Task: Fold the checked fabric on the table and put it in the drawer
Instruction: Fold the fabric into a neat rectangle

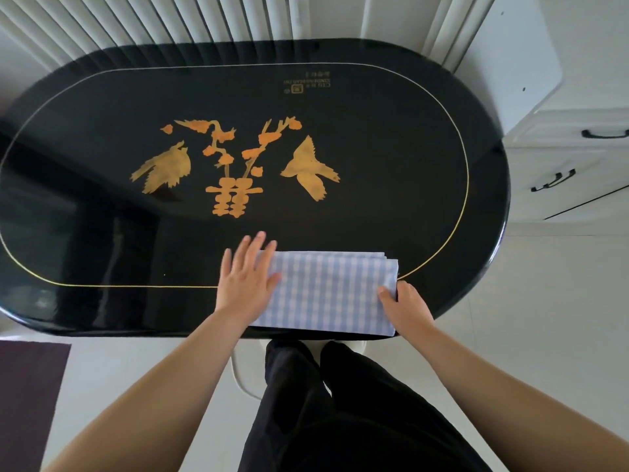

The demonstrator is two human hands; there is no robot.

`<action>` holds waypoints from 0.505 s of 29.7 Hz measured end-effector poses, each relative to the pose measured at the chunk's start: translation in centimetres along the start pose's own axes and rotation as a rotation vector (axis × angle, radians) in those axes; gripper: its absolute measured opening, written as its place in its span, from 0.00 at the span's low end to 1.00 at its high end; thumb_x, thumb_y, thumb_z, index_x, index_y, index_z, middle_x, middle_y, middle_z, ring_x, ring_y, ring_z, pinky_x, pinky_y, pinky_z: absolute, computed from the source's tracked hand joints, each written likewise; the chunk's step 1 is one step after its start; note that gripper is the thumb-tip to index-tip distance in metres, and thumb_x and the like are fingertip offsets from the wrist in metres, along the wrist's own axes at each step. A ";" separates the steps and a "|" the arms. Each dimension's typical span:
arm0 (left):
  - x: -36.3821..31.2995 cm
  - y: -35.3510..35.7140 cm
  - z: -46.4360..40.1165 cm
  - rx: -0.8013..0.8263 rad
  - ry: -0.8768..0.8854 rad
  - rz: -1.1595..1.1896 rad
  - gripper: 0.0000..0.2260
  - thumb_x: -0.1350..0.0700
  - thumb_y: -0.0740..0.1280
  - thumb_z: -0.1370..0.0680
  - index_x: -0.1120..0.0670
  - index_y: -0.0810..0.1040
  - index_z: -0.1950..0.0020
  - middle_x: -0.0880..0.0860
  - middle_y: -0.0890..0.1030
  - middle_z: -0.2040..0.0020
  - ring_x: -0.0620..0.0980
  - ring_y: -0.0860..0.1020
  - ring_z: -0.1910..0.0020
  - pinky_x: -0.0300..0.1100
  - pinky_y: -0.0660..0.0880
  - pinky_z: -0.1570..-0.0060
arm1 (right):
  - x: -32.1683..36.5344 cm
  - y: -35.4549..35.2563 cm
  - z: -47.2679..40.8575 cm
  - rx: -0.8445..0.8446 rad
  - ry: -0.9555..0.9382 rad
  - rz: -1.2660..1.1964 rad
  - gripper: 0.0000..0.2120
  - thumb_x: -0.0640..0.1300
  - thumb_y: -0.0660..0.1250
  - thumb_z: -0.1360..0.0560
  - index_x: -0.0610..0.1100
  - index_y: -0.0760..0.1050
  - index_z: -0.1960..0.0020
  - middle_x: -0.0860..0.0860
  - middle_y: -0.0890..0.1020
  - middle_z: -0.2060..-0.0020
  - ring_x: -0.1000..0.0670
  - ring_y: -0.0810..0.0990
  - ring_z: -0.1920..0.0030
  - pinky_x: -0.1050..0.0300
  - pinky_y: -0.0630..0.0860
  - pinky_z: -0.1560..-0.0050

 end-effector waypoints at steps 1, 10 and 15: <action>-0.9 0.2 -0.6 0.063 0.073 -0.048 0.28 0.39 0.48 0.20 0.50 0.51 0.23 0.51 0.55 0.22 0.54 0.52 0.23 0.57 0.50 0.27 | 0.2 -0.1 -0.1 0.012 0.033 -0.014 0.14 0.56 0.57 0.22 0.45 0.68 0.47 0.51 0.73 0.54 0.51 0.77 0.62 0.63 0.71 0.71; -1.5 0.7 -5.3 0.272 0.193 -0.025 0.23 0.36 0.51 0.22 0.49 0.65 0.34 0.51 0.71 0.37 0.54 0.69 0.37 0.52 0.66 0.38 | 6.7 -1.9 0.0 -0.235 -0.530 0.527 0.31 0.58 0.57 0.22 0.53 0.48 0.24 0.52 0.54 0.23 0.46 0.52 0.24 0.43 0.56 0.28; -1.7 0.6 -6.9 0.411 0.276 0.018 0.22 0.38 0.54 0.21 0.53 0.67 0.36 0.53 0.73 0.39 0.53 0.71 0.40 0.48 0.69 0.45 | 10.6 0.4 -1.3 0.039 -0.590 0.813 0.32 0.66 0.53 0.24 0.49 0.57 0.26 0.47 0.67 0.30 0.41 0.67 0.32 0.40 0.62 0.33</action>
Point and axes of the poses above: each hand's wrist, its own z-axis away from the middle knuckle, its own y-axis out of the palm, x = y × z, the point moved 3 cm from there along -z, towards the middle knuckle
